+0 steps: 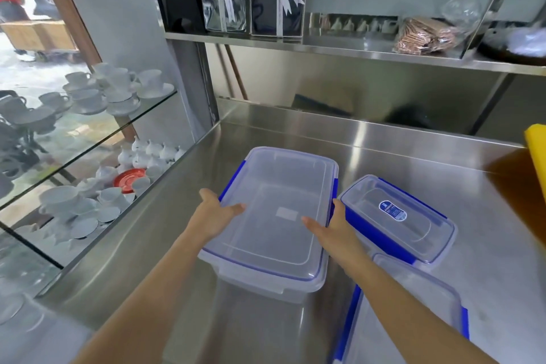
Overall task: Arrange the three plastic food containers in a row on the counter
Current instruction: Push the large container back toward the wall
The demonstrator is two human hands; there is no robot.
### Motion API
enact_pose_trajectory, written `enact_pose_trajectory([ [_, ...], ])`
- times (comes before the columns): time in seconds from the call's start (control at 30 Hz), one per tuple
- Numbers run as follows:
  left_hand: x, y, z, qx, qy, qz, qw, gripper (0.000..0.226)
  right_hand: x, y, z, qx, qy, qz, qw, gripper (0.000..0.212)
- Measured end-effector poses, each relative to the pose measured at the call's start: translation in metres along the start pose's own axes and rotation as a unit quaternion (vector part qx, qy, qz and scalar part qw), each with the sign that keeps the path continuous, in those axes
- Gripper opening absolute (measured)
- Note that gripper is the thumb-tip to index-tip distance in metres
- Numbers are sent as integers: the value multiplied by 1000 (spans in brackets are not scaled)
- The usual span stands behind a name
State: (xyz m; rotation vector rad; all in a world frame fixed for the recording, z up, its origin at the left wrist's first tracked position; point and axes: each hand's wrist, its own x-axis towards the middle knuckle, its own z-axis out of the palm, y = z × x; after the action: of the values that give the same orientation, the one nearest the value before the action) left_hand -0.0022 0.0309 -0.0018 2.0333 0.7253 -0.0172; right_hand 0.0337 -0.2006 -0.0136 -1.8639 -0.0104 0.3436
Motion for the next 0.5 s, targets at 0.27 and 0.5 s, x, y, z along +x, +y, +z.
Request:
enact_pose_trajectory([
  [0.27, 33, 1, -26, 38, -102, 9, 994, 62, 30, -10, 2, 32, -182, 5, 983, 78],
  [0.5, 77, 8, -22, 206, -107, 79, 970, 114, 76, -26, 26, -131, -149, -31, 980, 97],
])
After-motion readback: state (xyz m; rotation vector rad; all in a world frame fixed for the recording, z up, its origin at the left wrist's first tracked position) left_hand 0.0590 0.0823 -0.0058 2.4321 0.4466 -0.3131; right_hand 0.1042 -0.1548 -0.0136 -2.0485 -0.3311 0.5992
